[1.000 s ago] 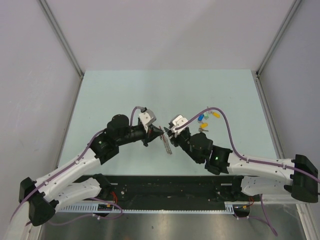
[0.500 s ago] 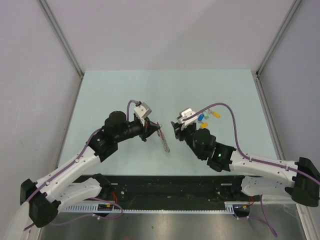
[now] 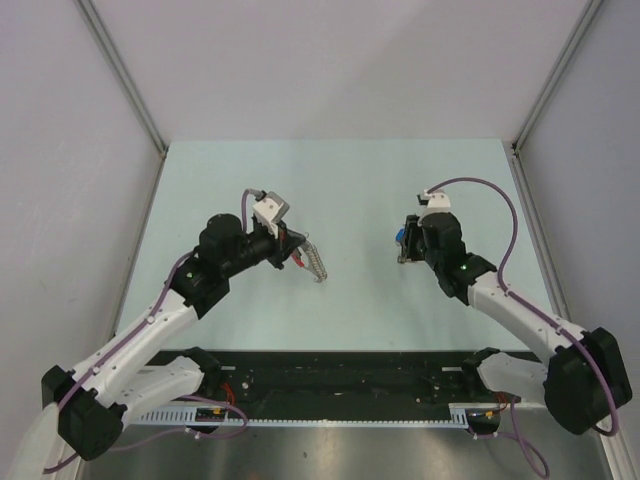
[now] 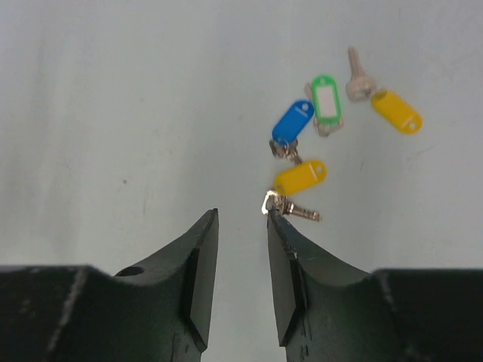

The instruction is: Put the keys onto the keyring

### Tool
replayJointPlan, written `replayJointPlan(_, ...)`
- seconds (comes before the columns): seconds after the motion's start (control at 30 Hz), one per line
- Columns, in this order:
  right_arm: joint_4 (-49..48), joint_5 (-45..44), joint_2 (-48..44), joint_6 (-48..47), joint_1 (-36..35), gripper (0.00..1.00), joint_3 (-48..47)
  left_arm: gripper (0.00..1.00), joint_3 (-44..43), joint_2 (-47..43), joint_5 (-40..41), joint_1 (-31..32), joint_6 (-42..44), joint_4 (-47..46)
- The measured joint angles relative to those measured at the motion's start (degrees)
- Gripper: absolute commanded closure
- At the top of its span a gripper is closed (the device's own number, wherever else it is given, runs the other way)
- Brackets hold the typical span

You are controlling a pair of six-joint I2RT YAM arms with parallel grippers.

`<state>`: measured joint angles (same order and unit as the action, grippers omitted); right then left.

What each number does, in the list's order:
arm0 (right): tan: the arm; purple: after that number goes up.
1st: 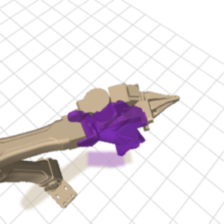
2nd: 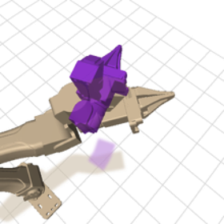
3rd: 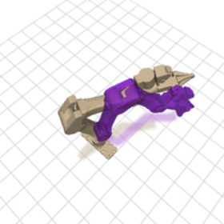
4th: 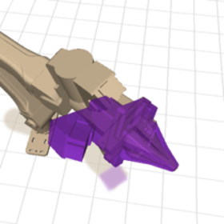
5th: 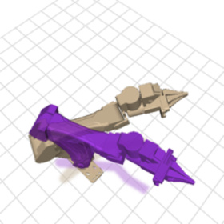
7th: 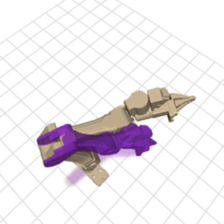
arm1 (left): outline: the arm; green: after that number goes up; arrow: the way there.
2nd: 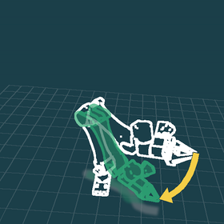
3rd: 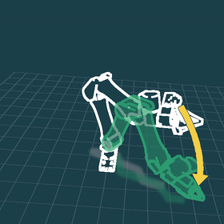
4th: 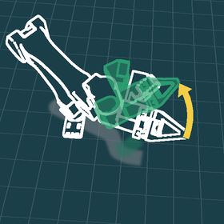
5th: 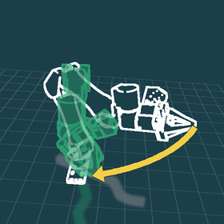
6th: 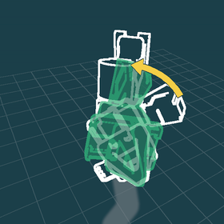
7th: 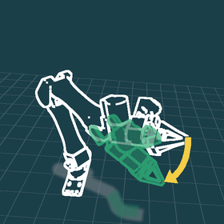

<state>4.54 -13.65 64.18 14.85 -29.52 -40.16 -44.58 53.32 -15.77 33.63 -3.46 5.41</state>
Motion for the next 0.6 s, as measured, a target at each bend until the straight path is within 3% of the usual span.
replayJointPlan(0.27,0.76,13.9,13.2,5.95,10.43,0.72,0.52,1.0,-0.13,-0.48,0.72,-0.9,1.07,1.42)
replayJointPlan(0.6,-4.04,21.27,21.07,7.96,14.71,0.77,0.61,1.0,-0.46,-0.59,1.14,-1.07,1.99,1.81)
